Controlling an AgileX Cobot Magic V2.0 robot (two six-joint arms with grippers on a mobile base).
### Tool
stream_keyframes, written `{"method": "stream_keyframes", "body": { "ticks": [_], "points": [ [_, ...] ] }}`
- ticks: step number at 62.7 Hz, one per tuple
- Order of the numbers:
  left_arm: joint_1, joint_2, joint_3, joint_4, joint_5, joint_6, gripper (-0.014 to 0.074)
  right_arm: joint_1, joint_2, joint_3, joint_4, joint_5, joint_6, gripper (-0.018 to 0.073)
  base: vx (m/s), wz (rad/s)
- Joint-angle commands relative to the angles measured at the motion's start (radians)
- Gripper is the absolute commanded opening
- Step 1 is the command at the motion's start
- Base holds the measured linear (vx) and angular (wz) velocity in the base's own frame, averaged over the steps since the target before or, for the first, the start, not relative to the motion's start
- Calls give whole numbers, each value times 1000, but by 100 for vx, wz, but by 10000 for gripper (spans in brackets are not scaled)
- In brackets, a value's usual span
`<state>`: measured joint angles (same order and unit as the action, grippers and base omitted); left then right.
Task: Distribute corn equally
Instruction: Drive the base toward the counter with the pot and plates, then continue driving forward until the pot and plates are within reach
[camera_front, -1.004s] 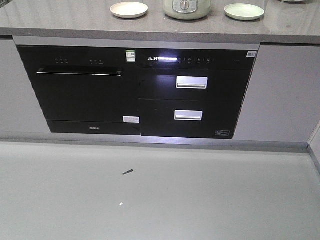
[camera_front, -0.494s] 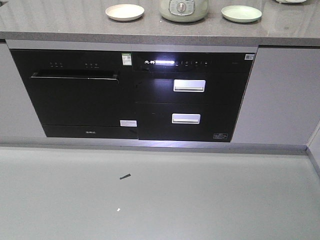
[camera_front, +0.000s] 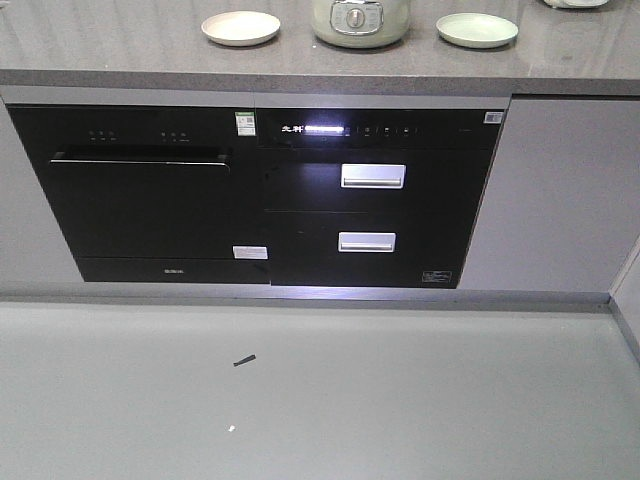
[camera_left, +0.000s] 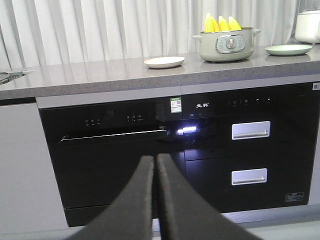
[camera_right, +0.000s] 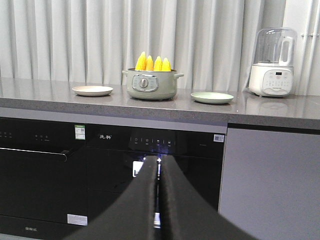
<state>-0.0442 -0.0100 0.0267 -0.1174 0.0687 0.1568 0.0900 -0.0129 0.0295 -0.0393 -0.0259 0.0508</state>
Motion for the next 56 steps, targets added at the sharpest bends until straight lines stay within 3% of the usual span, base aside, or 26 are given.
{"method": "stream_keyframes", "body": {
  "ticks": [1,56],
  "points": [
    [1,-17,3,-2,-69,-9,-7,0,-5,8,-8,-79,-3,-4,5,-3],
    [1,-17,3,-2,-69,-9,-7,0,-5,8,-8,-79,-3,-4,5,-3]
  ]
}}
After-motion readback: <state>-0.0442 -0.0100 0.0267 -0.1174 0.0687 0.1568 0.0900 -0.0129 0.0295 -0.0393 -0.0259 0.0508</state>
